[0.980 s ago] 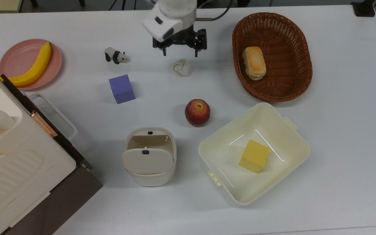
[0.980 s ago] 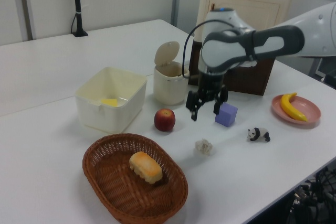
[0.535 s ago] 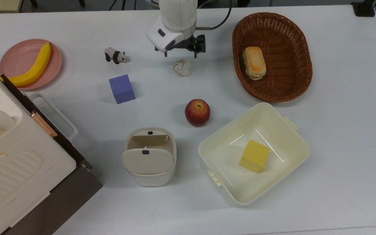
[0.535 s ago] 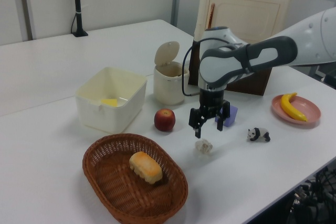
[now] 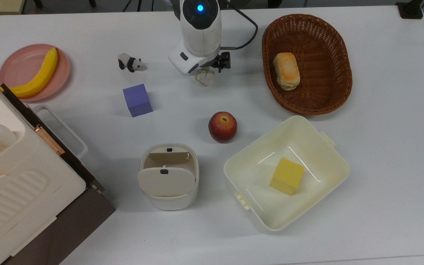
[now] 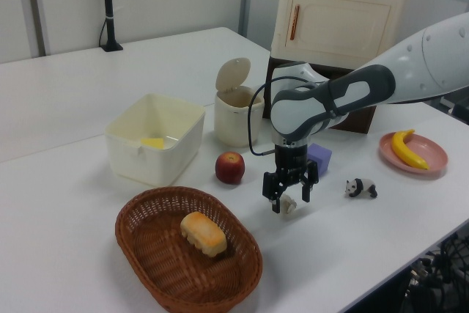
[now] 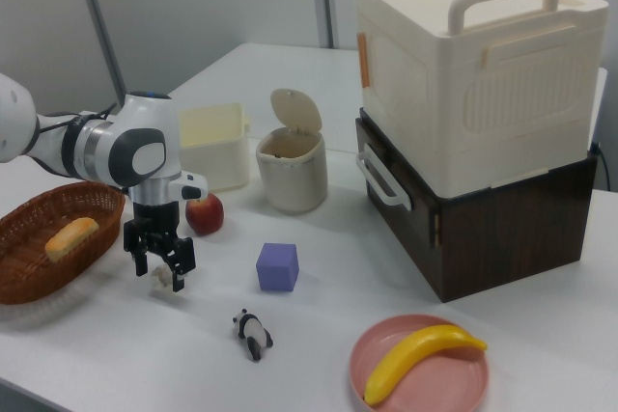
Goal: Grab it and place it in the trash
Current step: 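Lower the gripper and close it on the paper ball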
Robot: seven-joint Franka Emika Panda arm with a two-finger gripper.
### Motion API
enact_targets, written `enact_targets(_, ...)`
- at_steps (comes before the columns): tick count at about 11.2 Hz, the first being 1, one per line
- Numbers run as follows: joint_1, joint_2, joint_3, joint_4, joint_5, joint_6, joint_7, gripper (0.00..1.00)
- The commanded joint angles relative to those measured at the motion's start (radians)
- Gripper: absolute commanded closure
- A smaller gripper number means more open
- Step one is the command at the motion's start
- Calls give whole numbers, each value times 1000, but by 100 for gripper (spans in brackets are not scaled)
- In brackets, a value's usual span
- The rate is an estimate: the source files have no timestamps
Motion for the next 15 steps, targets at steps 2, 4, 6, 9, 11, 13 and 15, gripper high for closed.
enact_targets(2, 15, -1, -8, 20, -18, 28, 13, 0)
enact_targets(4, 17, 11, -8, 26, -21, 34, 13, 0)
enact_targets(6, 18, 28, -8, 28, -32, 65, 16, 0)
enact_targets(9, 26, 47, -8, 31, -67, 85, 57, 0)
enact_targets(11, 27, 48, -8, 31, -75, 85, 65, 58)
enact_targets(13, 27, 48, -8, 32, -78, 85, 73, 72)
enact_targets(15, 24, 50, -8, 43, -78, 86, 73, 79)
